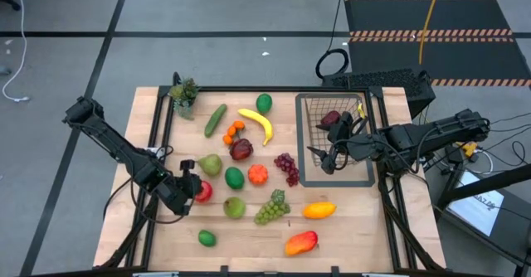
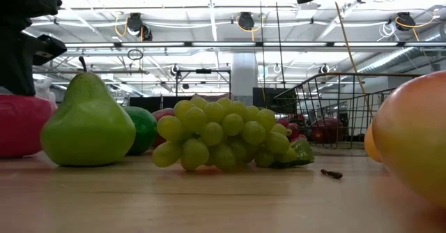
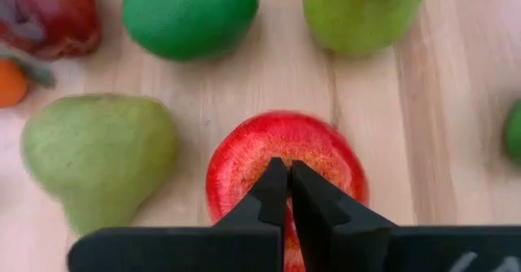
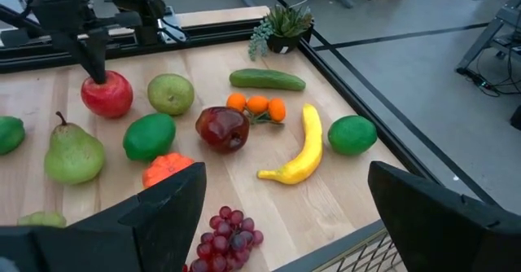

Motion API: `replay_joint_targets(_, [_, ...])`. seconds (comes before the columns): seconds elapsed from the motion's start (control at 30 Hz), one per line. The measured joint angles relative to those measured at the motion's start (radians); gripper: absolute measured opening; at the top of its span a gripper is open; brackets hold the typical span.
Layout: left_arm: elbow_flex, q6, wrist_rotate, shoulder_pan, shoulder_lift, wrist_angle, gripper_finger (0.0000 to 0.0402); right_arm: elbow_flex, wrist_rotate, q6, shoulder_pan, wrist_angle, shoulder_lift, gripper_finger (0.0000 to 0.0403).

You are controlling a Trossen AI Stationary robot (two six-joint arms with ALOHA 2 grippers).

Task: Build produce basket
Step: Put the bottom apple into the gold wire basket

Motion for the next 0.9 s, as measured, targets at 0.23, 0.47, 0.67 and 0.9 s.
replay_joint_targets(0.23, [0.152, 0.138, -0.153, 0.013, -0.062, -0.065, 0.0007, 0.000, -0.086, -0.001, 0.000, 0.095, 0.069, 0.0336])
replay_joint_targets(0.47, [0.278, 0.390, -0.295, 0.086, -0.098, -0.021, 0.0005, 0.000, -0.131, -0.178, 0.000, 0.338, 0.207, 0.0336])
replay_joint_targets(0.67, [0.296, 0.661, -0.297, 0.174, -0.095, 0.192, 0.0004, 0.000, -0.131, -0.362, -0.003, 0.635, 0.318, 0.0346])
replay_joint_targets(0.9, [0.296, 0.884, -0.176, 0.269, -0.095, 0.375, 0.0004, 0.000, -0.140, -0.476, -0.002, 0.857, 0.398, 0.0395])
